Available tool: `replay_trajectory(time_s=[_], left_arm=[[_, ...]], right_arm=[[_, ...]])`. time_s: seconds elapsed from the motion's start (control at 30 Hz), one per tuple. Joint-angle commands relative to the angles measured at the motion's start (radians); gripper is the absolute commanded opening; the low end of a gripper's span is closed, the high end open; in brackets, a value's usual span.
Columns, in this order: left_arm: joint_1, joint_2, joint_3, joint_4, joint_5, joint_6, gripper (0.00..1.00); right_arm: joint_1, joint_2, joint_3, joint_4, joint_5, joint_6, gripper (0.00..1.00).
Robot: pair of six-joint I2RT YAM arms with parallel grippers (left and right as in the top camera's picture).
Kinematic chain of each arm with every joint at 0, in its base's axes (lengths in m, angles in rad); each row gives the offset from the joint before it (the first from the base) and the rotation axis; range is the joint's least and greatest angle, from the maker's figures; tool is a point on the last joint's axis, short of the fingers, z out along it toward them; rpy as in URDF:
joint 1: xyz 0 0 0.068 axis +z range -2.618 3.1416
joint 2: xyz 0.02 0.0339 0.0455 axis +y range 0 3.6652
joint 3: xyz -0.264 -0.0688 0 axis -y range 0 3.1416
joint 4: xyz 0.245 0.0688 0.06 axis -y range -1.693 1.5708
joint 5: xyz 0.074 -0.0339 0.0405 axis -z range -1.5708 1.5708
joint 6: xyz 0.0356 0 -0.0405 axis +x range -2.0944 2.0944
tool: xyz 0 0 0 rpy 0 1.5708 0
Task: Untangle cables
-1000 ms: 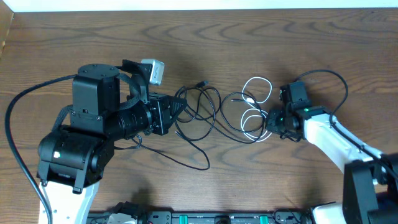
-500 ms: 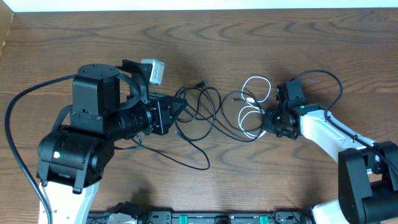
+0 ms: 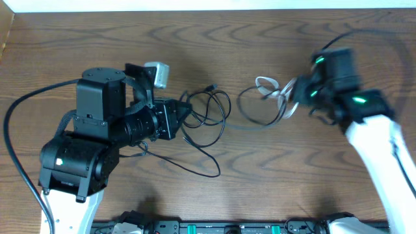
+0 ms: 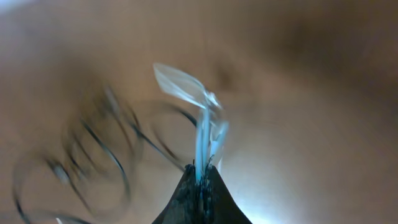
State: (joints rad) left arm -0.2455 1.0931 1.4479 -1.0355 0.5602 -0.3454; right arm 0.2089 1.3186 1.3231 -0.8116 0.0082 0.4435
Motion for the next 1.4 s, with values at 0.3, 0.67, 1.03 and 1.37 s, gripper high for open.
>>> replay_trajectory(time_s=[0.3,0.67,1.03,1.37], left_arm=[[0.051,-0.005,0.011,-0.193,-0.621,-0.349,0.08],[0.454,0.0,0.011,-0.243,-0.756,-0.378,0.08],[0.777,0.046,0.011,-0.238,-0.741,-0.349,0.08],[0.888,0.134,0.011,-0.246,-0.629,-0.335,0.08]], right_arm=[[-0.026,-0.108,0.124,0.112,0.869,-0.058,0.01],[-0.167,-0.07,0.121,0.008,0.868,0.025,0.02],[-0.25,-0.068,0.121,0.004,0.787,0.039,0.01],[-0.335,-0.027,0.121,0.002,0.758,0.089,0.04]])
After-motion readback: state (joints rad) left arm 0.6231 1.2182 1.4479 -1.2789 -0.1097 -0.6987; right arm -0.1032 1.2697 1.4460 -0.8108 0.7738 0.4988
